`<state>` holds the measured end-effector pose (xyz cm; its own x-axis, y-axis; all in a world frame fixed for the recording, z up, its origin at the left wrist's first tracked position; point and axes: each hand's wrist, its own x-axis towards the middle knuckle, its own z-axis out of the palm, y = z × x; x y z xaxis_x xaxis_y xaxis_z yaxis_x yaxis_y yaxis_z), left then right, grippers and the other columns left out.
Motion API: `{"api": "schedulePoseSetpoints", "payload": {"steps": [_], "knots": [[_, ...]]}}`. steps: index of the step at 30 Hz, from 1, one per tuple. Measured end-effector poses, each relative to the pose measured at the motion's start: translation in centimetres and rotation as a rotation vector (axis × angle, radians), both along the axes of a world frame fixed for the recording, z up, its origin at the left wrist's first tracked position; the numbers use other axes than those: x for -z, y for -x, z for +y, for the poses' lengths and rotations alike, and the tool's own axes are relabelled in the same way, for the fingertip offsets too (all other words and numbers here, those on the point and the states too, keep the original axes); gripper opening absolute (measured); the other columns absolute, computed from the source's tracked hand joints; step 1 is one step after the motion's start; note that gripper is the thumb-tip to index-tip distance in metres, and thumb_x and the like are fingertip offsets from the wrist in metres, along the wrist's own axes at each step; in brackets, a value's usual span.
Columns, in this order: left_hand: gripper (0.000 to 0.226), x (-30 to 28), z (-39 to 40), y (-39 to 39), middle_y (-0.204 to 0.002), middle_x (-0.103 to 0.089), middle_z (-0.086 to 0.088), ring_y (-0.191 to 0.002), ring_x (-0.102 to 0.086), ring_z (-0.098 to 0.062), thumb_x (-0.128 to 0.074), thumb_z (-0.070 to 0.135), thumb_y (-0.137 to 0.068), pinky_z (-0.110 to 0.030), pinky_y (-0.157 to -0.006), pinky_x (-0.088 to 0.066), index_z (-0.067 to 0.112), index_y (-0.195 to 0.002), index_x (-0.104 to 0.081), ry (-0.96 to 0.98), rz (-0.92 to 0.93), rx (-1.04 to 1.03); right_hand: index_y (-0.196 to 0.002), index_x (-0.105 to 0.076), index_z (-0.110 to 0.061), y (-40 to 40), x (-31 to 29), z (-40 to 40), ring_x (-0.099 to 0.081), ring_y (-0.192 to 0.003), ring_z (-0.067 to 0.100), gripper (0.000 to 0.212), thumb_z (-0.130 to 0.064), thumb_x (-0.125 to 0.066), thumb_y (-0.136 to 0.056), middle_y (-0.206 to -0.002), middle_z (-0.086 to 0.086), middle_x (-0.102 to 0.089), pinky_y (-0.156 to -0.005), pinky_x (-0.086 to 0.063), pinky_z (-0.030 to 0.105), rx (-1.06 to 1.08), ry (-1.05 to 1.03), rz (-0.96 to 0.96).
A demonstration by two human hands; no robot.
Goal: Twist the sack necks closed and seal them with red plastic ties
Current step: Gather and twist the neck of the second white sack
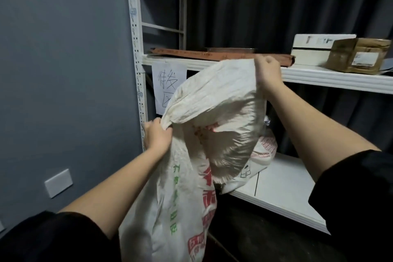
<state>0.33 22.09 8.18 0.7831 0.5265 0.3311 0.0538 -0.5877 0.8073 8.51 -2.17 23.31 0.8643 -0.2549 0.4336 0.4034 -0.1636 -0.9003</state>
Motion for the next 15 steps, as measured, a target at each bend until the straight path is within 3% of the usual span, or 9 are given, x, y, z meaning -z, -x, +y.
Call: {"api": "schedulePoseSetpoints", "payload": {"steps": [2,4,5,8,10,12,15], "knots": [[0.023,-0.3,0.5,-0.4,-0.100,-0.058,-0.004,-0.081,-0.054,-0.022,-0.066,0.020,-0.084,-0.030,-0.067,-0.042,0.011,-0.102,-0.054,0.167,-0.051,0.077,-0.081,-0.044,-0.013,-0.2,1.6,-0.2,-0.039,-0.059,0.009,0.019,-0.027,-0.054,-0.089,-0.067,-0.001,-0.041,-0.047,-0.034,0.017,-0.057,0.055,-0.017],[0.032,-0.8,0.8,0.0,-0.091,-0.057,0.004,-0.079,-0.054,-0.013,-0.072,0.024,-0.081,-0.025,-0.062,-0.041,0.013,-0.103,-0.051,0.195,-0.098,0.196,-0.088,-0.052,-0.012,-0.5,2.3,-0.4,-0.052,-0.071,0.012,0.028,-0.038,-0.059,-0.083,-0.080,0.003,-0.055,-0.062,-0.042,0.021,-0.057,0.117,-0.022],[0.035,-1.0,1.0,0.4,-0.095,-0.059,0.005,-0.084,-0.056,-0.010,-0.072,0.024,-0.081,-0.023,-0.067,-0.043,0.013,-0.109,-0.053,0.206,-0.102,0.301,-0.091,-0.055,-0.011,-0.5,2.2,-0.6,-0.053,-0.076,0.014,0.030,-0.039,-0.059,-0.082,-0.085,0.004,-0.058,-0.065,-0.043,0.025,-0.030,0.155,-0.031],[0.059,-1.8,1.7,2.0,-0.116,-0.066,0.008,-0.107,-0.062,-0.009,-0.074,0.043,-0.072,-0.024,-0.092,-0.045,0.018,-0.124,-0.059,0.273,0.018,0.687,-0.078,-0.048,-0.015,-0.6,1.1,-1.2,-0.045,-0.066,0.013,0.020,-0.029,-0.056,-0.089,-0.073,0.004,-0.049,-0.051,-0.035,0.021,-0.045,0.079,-0.054],[0.060,-2.0,2.1,2.7,-0.111,-0.070,0.008,-0.103,-0.066,-0.008,-0.068,0.056,-0.068,-0.022,-0.090,-0.047,0.021,-0.117,-0.064,0.338,0.125,0.805,-0.070,-0.044,-0.018,-0.6,-0.1,-1.1,-0.046,-0.064,0.012,0.027,-0.029,-0.055,-0.092,-0.068,-0.001,-0.047,-0.052,-0.037,0.018,-0.101,-0.033,-0.042],[0.039,-2.3,2.2,3.1,-0.100,-0.073,0.004,-0.094,-0.068,-0.013,-0.062,0.049,-0.083,-0.020,-0.080,-0.050,0.017,-0.105,-0.069,0.353,0.142,0.796,-0.070,-0.045,-0.020,-0.5,-1.4,-0.6,-0.048,-0.070,0.015,0.026,-0.033,-0.055,-0.091,-0.071,-0.002,-0.047,-0.063,-0.039,0.025,-0.155,-0.087,-0.047],[0.015,-3.6,1.7,2.6,-0.086,-0.067,0.001,-0.080,-0.062,-0.015,-0.056,0.023,-0.094,-0.023,-0.069,-0.046,0.012,-0.091,-0.067,0.210,-0.034,0.572,-0.066,-0.043,-0.023,-0.5,-3.2,0.6,-0.041,-0.068,0.012,0.027,-0.037,-0.056,-0.085,-0.068,-0.006,-0.041,-0.068,-0.034,0.029,-0.186,-0.107,-0.140]]}}
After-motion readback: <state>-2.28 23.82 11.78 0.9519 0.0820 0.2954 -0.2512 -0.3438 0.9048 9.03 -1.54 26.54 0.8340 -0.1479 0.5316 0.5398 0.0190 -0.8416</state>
